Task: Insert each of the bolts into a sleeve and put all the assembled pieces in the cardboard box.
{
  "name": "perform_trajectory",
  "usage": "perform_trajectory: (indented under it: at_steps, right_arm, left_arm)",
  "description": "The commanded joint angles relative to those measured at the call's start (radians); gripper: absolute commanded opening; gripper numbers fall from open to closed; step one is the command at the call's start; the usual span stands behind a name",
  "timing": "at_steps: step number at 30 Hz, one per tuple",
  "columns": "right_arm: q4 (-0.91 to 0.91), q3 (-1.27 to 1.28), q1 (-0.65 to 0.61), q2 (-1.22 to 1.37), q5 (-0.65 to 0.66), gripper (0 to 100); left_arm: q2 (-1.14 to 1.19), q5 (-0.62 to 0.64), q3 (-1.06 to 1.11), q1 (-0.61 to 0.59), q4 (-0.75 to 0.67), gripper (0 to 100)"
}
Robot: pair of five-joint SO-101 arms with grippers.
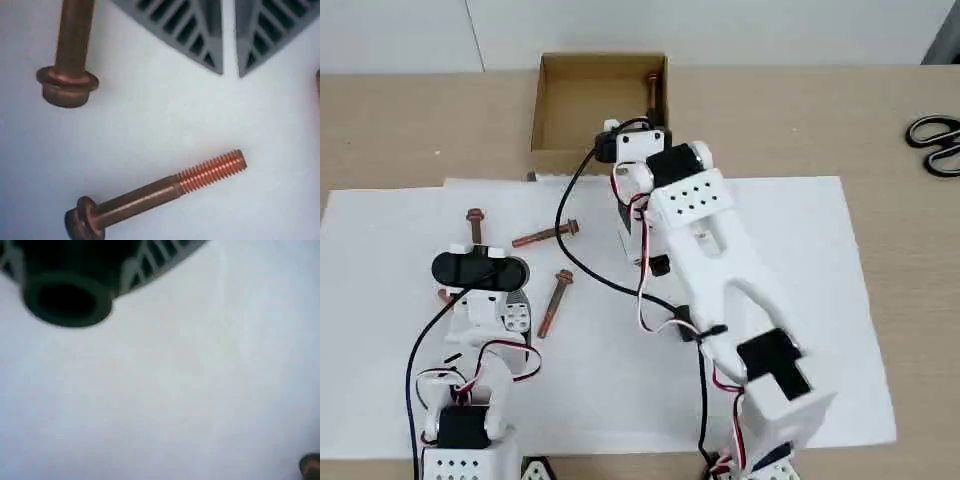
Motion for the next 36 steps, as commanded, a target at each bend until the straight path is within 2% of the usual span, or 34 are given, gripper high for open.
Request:
perform_trajectory:
  at_steps: [1, 5, 8, 11, 17, 23, 26, 29, 36]
  right_arm:
    - [0.042, -0.041, 0.071, -0.131, 0.002, 0.6]
    - [0.045, -0.02, 0.159, -0.225, 0.035, 0.7]
    - [0.045, 0.075, 0.171, -0.303, 0.144, 0.8]
    - [0.038, 0.201, 0.171, -0.4, 0.186, 1.1]
    - [0.035, 0.328, 0.179, -0.518, 0.101, 0.2]
    - [0.03, 0.425, 0.18, -0.545, 0.012, 0.2]
    - [0.03, 0.439, 0.18, -0.545, -0.018, 0.2]
    - [0.031, 0.439, 0.18, -0.549, -0.041, 0.2]
    - [0.033, 0.439, 0.18, -0.549, -0.048, 0.2]
  left_arm:
    - [-0.005, 0.003, -0.007, -0.005, -0.025, 1]
    - [0.0, 0.003, -0.035, -0.012, 0.037, 1]
    - [0.002, 0.003, -0.099, -0.008, 0.098, 4]
    - [0.003, -0.037, -0.171, -0.008, 0.129, 5]
    - [0.005, -0.158, -0.242, -0.008, 0.181, 5]
    - [0.058, -0.21, -0.32, -0.005, 0.265, 5]
    - [0.224, -0.207, -0.447, -0.005, 0.298, 7]
    - [0.477, -0.201, -0.67, -0.005, 0.361, 8]
    - [1.097, -0.095, -1.267, -0.002, 0.649, 8]
